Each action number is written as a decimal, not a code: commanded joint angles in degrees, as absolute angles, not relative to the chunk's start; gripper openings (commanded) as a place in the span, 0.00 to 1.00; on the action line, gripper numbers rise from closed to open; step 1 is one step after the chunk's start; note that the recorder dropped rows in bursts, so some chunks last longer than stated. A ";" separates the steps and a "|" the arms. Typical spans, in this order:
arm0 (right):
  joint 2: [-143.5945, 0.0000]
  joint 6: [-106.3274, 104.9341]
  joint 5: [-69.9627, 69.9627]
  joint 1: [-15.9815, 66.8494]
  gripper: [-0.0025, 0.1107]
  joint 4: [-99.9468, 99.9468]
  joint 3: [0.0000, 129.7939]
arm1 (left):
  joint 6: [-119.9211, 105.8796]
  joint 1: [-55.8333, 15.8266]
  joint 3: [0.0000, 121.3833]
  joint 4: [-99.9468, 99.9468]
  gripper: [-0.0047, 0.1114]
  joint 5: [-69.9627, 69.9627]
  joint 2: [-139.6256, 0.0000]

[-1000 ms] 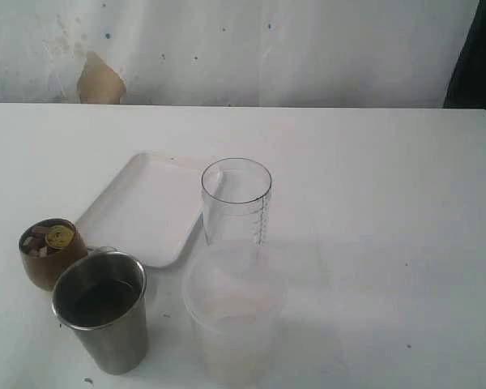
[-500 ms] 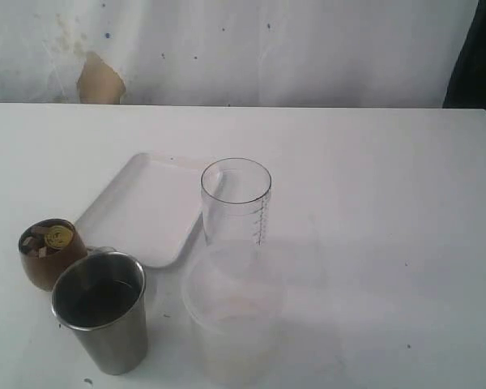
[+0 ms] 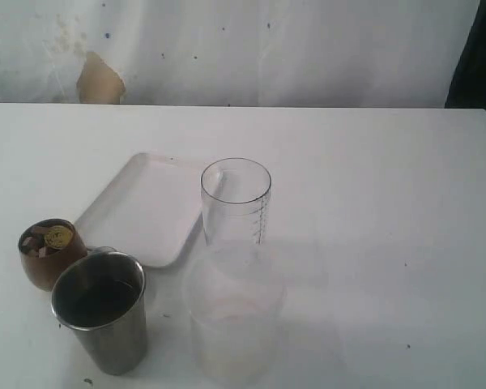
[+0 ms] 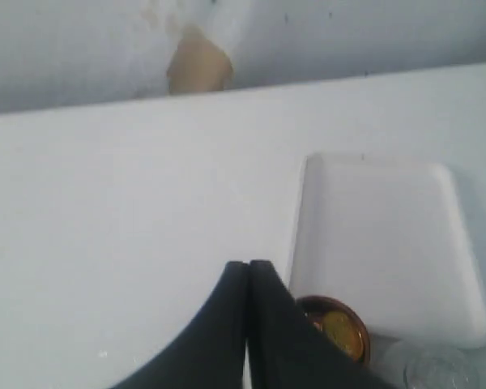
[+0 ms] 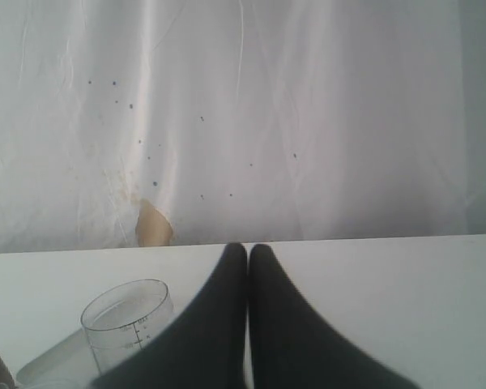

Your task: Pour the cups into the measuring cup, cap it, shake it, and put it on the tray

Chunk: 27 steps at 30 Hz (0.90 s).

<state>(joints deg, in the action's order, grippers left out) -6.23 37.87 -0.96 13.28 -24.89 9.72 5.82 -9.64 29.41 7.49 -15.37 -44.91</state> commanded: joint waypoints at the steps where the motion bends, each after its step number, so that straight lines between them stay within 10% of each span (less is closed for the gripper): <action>1: -5.86 38.10 -0.37 12.95 0.02 -25.42 9.58 | 3.40 -9.88 29.70 0.97 0.04 -14.43 -53.54; 18: -5.86 38.10 -0.37 12.95 0.02 -25.42 9.58 | -56.60 0.93 29.70 -75.18 0.04 5.94 -62.14; 27: -5.86 38.10 -0.37 12.95 0.02 -25.42 9.58 | 23.22 1.96 24.64 3.61 0.04 39.24 -62.87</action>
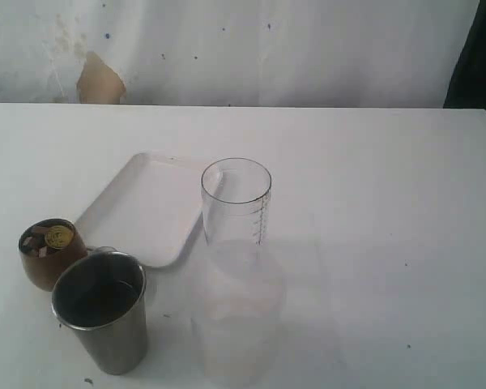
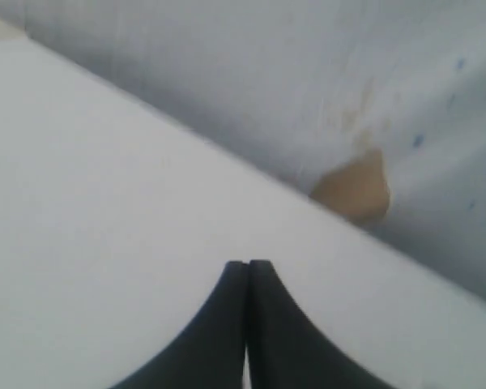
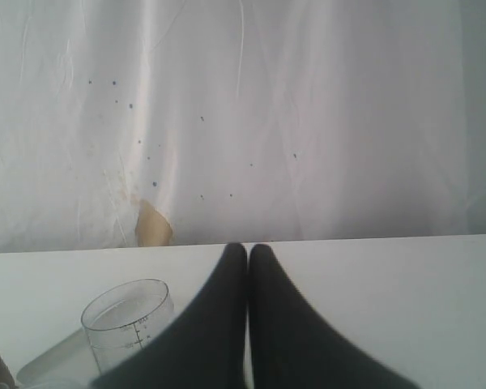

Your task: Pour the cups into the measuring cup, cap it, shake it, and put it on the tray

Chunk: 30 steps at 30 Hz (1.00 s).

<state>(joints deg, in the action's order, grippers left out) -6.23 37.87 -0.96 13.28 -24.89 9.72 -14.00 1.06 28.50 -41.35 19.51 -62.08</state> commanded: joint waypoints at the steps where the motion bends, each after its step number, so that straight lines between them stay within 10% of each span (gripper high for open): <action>1: -5.86 38.10 -0.37 12.95 0.02 -25.42 9.58 | 27.33 3.16 24.10 13.82 0.04 45.20 -64.03; 12: -5.86 38.10 -0.37 12.95 0.02 -25.42 9.58 | 62.88 17.46 31.58 98.99 0.04 43.66 -73.54; 17: -5.86 38.10 -0.37 12.95 0.02 -25.42 9.58 | 58.80 24.58 35.15 99.95 0.04 64.68 -76.61; 23: -5.86 38.10 -0.37 12.95 0.02 -25.42 9.58 | 57.97 23.23 31.25 99.95 0.06 50.28 -78.14; 30: -5.86 38.10 -0.37 12.95 0.02 -25.42 9.58 | 57.97 19.80 28.57 99.95 0.63 41.87 -79.57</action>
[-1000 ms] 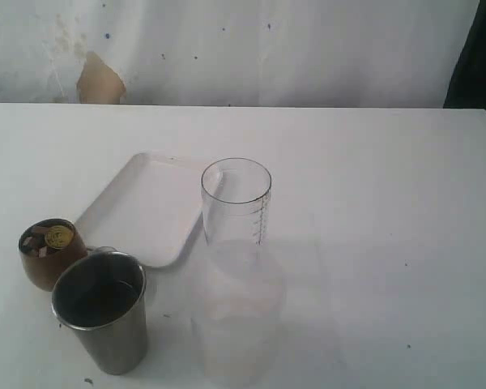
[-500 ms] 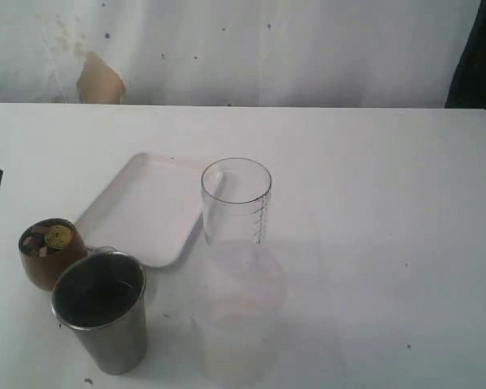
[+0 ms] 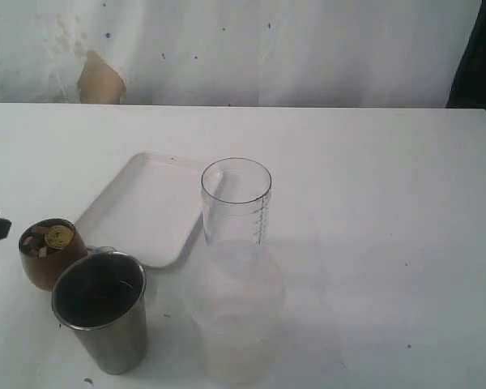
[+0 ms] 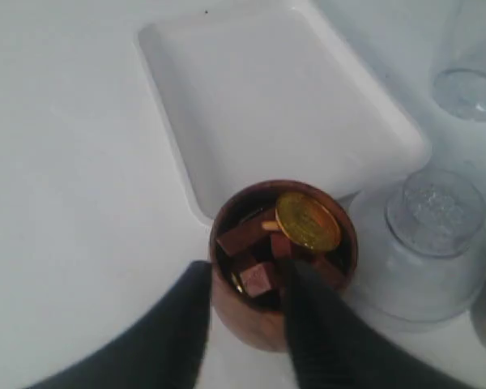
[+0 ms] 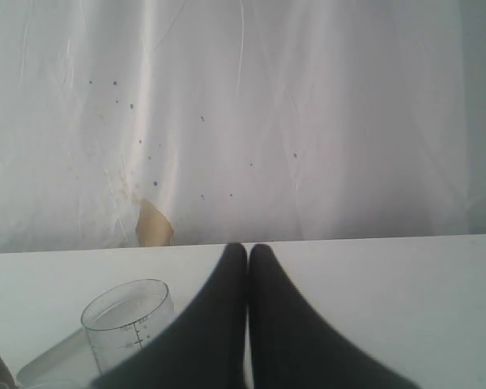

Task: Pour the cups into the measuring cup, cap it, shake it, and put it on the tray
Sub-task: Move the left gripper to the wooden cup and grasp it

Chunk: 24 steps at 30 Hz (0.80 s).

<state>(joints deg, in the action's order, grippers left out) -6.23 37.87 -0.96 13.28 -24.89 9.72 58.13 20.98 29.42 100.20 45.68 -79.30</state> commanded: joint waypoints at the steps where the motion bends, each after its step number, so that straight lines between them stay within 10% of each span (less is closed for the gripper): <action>1: -5.86 38.10 -0.37 12.95 0.02 -25.42 9.58 | 57.97 19.80 28.46 99.95 0.73 41.61 -79.57; 4: -5.86 38.10 -0.37 12.95 0.02 -25.42 9.58 | 58.11 19.80 28.42 98.31 0.95 41.28 -80.54; 24: -5.86 38.10 -0.37 12.95 0.02 -25.42 9.58 | 48.95 19.80 26.05 85.77 0.94 48.14 -91.24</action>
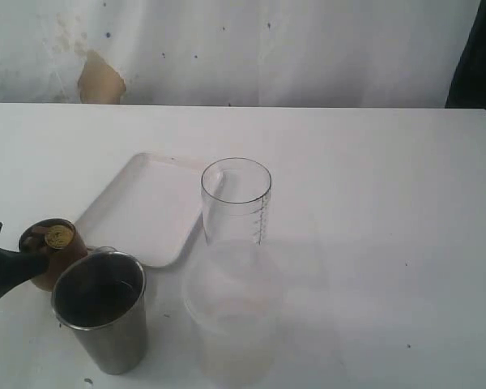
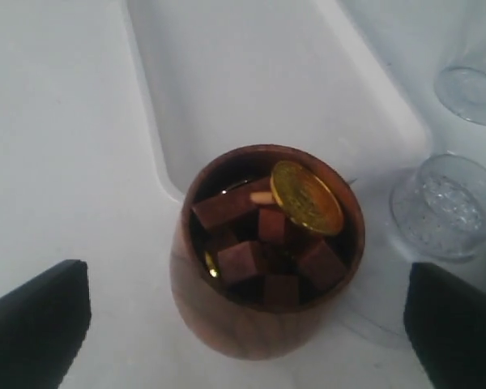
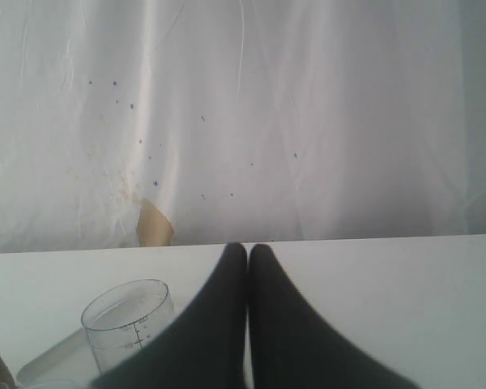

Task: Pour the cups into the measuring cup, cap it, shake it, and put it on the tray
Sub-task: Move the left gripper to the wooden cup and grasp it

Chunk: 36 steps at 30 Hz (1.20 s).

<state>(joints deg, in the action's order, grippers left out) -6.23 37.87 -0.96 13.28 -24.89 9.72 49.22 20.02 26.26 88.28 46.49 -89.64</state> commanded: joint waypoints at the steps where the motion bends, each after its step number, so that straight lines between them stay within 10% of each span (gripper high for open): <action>1: -5.86 38.10 -0.37 12.95 0.02 -25.42 9.58 | 48.77 19.80 26.05 84.95 0.94 48.14 -91.60; 36: -5.86 38.10 -0.37 12.95 0.02 -25.42 9.58 | 21.92 11.88 26.05 55.23 0.94 57.79 -112.69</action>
<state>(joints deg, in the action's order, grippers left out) -6.23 37.87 -0.96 13.28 -24.89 9.72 23.53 12.01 26.36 56.08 56.66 -111.73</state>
